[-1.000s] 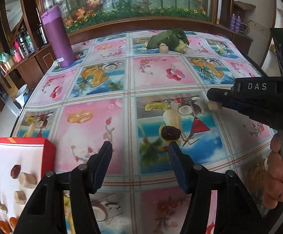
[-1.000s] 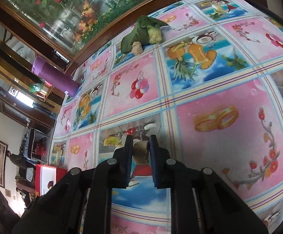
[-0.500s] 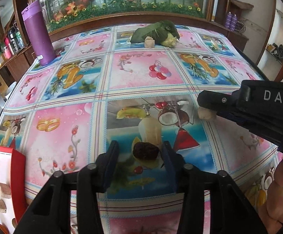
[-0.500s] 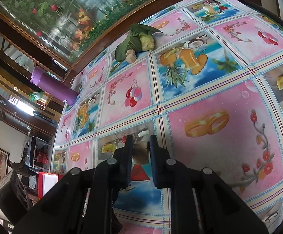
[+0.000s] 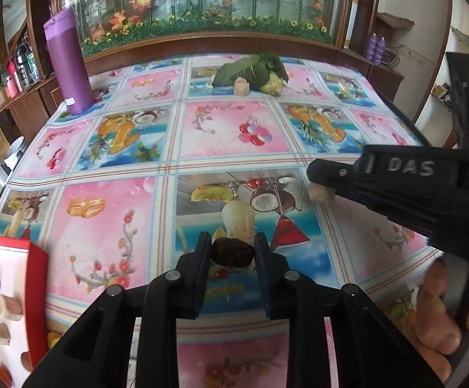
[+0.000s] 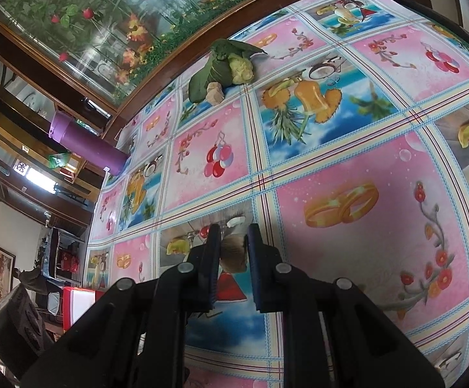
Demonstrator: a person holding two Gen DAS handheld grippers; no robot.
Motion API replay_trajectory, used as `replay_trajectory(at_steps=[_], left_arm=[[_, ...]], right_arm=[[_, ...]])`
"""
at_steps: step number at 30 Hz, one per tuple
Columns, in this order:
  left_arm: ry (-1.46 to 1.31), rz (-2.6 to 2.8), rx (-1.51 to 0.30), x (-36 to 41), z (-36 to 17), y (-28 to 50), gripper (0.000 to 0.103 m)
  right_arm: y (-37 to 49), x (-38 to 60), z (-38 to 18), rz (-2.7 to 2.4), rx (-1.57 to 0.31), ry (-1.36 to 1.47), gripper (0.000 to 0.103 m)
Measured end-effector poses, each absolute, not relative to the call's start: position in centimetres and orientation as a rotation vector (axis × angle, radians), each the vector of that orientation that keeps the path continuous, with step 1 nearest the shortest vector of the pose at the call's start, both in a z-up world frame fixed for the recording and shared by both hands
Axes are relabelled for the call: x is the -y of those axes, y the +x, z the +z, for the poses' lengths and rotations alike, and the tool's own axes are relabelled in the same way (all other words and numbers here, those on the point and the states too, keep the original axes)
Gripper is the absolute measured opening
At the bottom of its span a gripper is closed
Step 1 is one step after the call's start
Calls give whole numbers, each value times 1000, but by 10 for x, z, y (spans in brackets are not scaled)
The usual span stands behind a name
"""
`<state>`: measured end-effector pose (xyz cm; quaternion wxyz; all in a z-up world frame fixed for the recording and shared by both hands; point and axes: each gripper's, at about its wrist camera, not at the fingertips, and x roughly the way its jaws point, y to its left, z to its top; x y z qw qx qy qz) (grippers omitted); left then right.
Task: Organize fruits
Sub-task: 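Grasp a beige pastry cube with the right tool while the left grasps a dark date, then carry both snacks into the tray and open both tools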
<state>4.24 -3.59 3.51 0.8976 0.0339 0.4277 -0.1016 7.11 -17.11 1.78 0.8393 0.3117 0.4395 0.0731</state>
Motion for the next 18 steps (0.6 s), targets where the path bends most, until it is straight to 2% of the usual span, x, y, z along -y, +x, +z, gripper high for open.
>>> replay_trajectory(at_steps=[9,12,18], left_arm=[[19,-134,-733,-21,88,-25,26],[-5,-79,-709,-56,96,-44,26],[-50,88,-687,-138,99,-66,26]], right_arm=[[61,147,36,221,-854,567,19],[53,125,41,258,-820,489,19],[34,70,42,419,-849,517,19]])
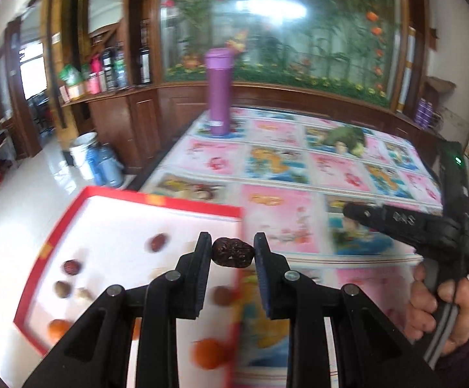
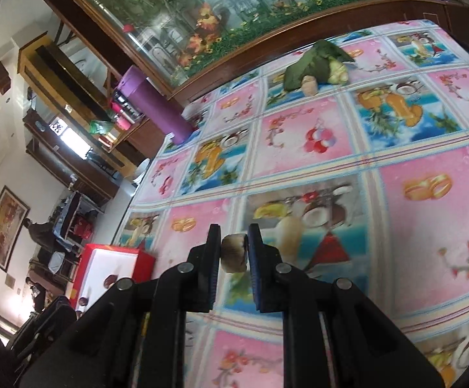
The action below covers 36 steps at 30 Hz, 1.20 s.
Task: Organize fruits
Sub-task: 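Carry both snacks into the tray and open both tools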
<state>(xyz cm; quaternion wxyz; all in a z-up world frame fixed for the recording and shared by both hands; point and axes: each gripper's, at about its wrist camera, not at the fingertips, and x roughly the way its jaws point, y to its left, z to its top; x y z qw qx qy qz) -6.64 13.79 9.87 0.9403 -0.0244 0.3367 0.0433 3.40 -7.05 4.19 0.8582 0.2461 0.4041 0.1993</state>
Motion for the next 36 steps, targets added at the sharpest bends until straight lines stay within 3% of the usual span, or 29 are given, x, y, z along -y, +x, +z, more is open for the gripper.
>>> replay_trajectory(at_steps=[8,15,36], left_arm=[[-117,301,-700,-229,78,-87,26],[-139,361,-735,-261,58,-107,26],[-110,413,-795,-266,38,-115,26]], right_arm=[[0,-70,48,646,-938,379,19],[-30,-145,47,759,-986,258,19],[-32,-164,25,693,-1077,140,19]])
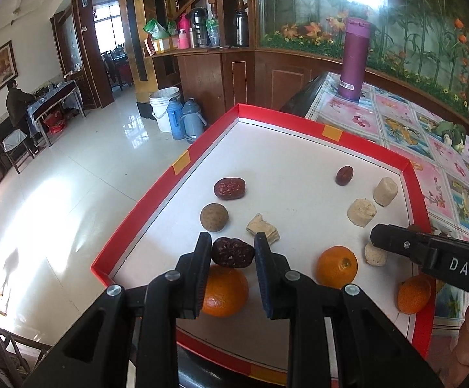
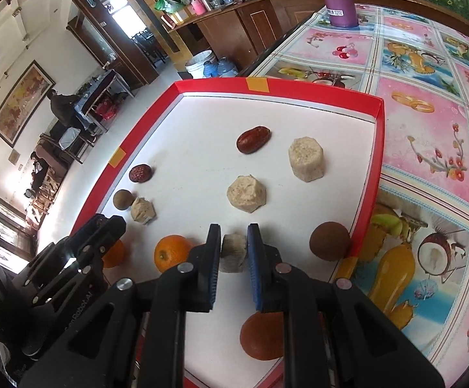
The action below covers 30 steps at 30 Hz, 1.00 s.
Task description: Organize fruits
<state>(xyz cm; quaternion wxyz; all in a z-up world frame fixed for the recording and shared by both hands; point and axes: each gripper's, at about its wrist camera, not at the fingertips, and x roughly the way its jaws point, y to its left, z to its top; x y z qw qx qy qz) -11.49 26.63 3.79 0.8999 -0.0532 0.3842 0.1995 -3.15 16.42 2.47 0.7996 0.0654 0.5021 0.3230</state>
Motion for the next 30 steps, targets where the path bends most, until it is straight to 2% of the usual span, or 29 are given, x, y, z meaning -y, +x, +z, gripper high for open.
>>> replay_trajectory(at_steps=[7,10,11,15,17,27,30], left_arm=[[-96,438,-748,-257,55,-119,48],[-90,432,-715,-249,69,-121,53],[-90,428,-703,-244,75,-122,60],[-92,396,-654,-225,94,-124,71],[-97,361,-633,-212,101,-123,79],[-81,205,-643,-150,123,-96,85],[-89,189,-650,-134,126,-89,96]], right_arm=[[-25,-140,36,735,-1041,226,19],[-24,-122,48,745,-980,254,19],[-24,-113,53,739,-952,264,19],[-19,-68,71,672,-827,295,19],[-16,-44,77,620,-774,291,19],[-6,88,79,357,-652,289,21],[-6,123,79,291,-637,294,21]])
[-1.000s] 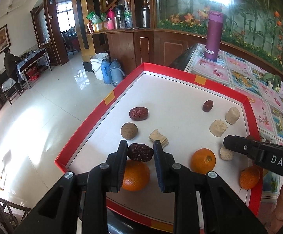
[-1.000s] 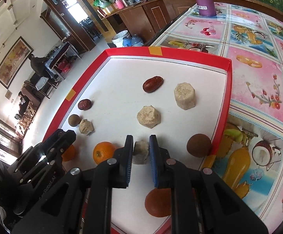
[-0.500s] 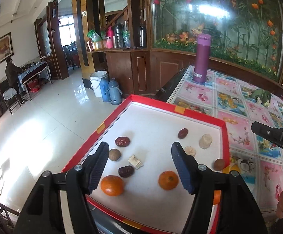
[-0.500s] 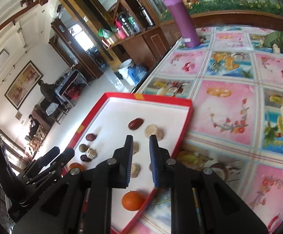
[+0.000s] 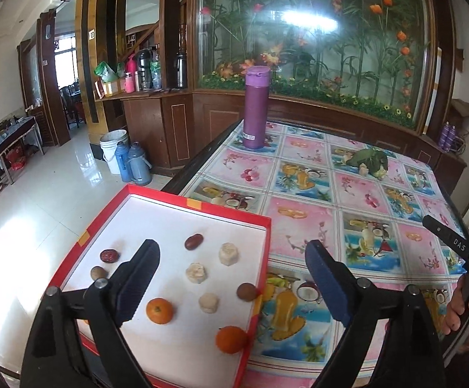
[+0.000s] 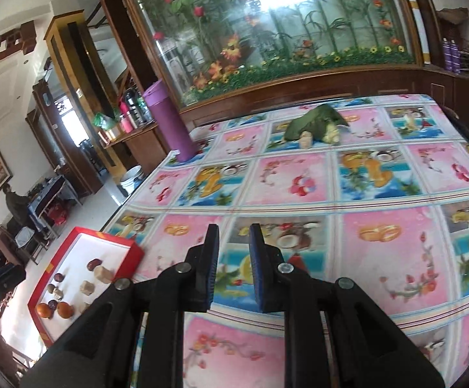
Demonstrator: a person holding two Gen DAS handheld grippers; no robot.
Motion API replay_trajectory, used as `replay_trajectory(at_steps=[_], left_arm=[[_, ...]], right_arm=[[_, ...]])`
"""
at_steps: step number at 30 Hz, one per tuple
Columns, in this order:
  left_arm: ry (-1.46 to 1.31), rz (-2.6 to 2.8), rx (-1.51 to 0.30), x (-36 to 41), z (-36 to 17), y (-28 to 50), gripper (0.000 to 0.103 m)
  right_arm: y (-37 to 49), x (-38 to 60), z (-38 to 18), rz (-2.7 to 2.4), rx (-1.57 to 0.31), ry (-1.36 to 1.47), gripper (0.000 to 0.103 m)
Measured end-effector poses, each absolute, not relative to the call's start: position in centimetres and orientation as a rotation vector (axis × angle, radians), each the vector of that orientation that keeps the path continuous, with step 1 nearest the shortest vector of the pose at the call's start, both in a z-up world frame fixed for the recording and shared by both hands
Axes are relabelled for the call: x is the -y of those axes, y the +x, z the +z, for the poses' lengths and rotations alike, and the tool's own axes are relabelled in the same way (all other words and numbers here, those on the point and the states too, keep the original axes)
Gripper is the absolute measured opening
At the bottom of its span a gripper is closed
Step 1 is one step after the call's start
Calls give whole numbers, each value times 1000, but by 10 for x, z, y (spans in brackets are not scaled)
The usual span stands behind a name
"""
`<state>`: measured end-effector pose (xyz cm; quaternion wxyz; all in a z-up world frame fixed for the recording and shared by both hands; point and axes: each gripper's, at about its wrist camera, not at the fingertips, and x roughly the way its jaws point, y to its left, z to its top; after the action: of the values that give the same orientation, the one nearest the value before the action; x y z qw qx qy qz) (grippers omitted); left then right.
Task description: Organize fruits
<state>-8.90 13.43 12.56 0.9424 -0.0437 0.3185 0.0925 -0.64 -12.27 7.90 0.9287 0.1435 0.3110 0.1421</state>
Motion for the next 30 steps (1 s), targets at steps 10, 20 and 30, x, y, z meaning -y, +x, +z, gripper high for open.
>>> replay_trajectory(at_steps=[10,20,30], left_arm=[[-23,147,-654,-78,105,-70,102],[11,146,-565,-56,135,-69,103],[9,131,-560,-51,134,-75,103]], right_arm=[[-43,193,73,172,-617,283,50],[-71,183,103,204,-546,272,65],[-86,170,114,183,-532,282,83]])
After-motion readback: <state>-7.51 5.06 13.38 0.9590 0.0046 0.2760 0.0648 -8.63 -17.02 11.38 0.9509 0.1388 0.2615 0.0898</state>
